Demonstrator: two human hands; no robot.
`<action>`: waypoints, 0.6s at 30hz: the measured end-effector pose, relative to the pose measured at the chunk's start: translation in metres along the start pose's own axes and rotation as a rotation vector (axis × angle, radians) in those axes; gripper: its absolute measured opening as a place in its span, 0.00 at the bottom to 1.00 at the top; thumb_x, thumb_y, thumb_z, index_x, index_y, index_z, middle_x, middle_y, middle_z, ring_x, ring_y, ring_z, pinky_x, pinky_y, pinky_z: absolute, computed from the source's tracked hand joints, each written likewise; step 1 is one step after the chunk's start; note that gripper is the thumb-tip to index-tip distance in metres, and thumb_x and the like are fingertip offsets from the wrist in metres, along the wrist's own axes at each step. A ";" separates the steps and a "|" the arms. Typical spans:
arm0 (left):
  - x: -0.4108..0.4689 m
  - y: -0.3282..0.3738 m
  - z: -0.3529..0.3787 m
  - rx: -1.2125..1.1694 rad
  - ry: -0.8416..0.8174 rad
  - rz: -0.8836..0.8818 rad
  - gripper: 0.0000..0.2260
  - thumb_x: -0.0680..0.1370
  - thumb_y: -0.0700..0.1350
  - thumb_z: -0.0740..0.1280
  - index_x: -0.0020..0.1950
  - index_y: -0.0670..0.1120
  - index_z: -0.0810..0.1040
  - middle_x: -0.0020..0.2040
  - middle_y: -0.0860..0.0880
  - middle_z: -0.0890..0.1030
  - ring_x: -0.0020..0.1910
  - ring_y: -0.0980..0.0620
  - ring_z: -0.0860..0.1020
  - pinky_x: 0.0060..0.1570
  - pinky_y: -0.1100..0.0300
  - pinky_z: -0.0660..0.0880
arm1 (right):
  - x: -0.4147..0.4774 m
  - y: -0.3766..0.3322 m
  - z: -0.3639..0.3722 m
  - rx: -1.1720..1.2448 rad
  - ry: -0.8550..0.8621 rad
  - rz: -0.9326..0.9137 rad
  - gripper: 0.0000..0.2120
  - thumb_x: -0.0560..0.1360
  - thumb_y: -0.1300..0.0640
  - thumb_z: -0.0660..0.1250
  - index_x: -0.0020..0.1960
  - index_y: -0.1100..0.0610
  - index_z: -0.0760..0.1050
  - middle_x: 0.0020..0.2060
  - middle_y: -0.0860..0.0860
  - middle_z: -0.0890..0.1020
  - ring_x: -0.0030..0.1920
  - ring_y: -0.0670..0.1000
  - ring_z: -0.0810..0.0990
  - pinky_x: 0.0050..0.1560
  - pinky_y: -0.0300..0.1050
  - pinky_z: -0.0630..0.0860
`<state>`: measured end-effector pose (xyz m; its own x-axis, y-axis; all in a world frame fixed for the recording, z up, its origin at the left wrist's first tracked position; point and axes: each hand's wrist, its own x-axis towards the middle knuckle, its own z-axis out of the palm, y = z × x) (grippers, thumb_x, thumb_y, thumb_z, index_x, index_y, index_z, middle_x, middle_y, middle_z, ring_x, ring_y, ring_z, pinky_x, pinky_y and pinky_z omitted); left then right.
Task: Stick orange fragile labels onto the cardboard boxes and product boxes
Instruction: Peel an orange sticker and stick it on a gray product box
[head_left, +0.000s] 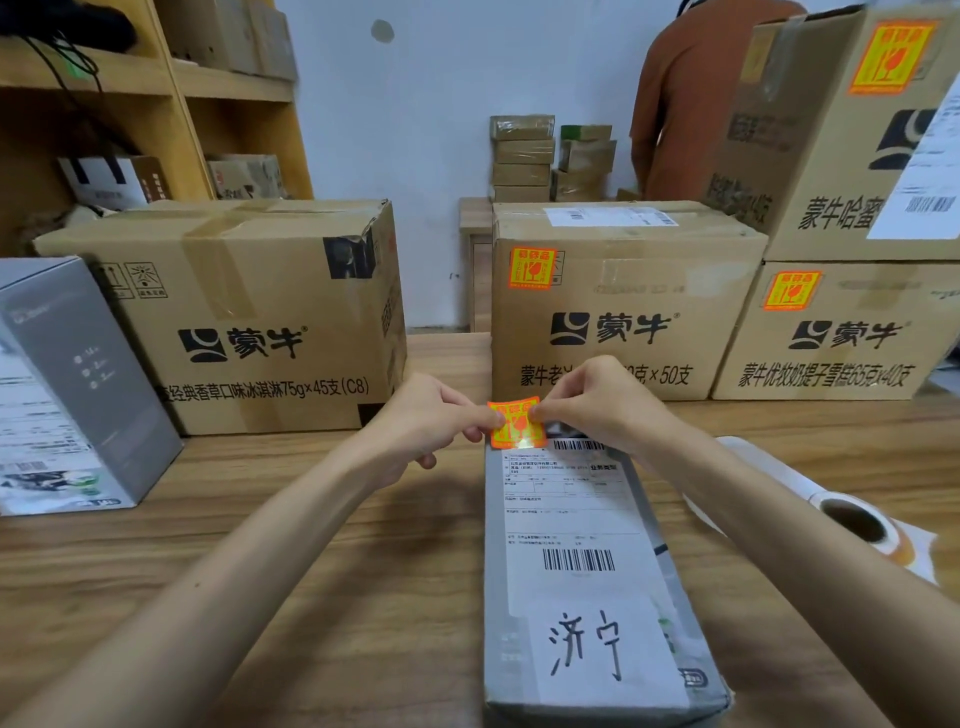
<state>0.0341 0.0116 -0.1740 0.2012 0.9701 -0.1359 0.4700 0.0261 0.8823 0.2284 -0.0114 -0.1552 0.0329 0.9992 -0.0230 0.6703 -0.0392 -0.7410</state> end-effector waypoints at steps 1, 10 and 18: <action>0.001 0.000 0.000 -0.002 0.004 -0.006 0.09 0.73 0.49 0.78 0.40 0.43 0.88 0.35 0.50 0.81 0.35 0.52 0.66 0.25 0.61 0.61 | 0.001 0.000 0.000 -0.016 0.004 -0.003 0.08 0.73 0.53 0.76 0.39 0.57 0.85 0.40 0.51 0.86 0.45 0.51 0.84 0.48 0.52 0.83; 0.010 0.003 0.001 0.060 -0.020 0.033 0.10 0.73 0.47 0.77 0.36 0.43 0.87 0.27 0.55 0.78 0.31 0.53 0.65 0.26 0.59 0.59 | 0.005 0.003 0.001 -0.086 -0.015 -0.019 0.09 0.72 0.52 0.76 0.37 0.56 0.84 0.39 0.50 0.86 0.43 0.50 0.84 0.48 0.53 0.83; 0.010 -0.005 -0.003 0.063 -0.025 0.063 0.13 0.70 0.51 0.80 0.49 0.47 0.84 0.39 0.49 0.78 0.32 0.53 0.66 0.23 0.62 0.59 | 0.007 0.014 0.002 -0.123 0.053 -0.138 0.12 0.69 0.51 0.79 0.41 0.56 0.78 0.34 0.46 0.80 0.35 0.43 0.77 0.36 0.41 0.72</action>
<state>0.0311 0.0222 -0.1787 0.2532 0.9629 -0.0932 0.5088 -0.0506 0.8594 0.2367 -0.0046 -0.1667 -0.0290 0.9934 0.1109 0.7566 0.0943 -0.6470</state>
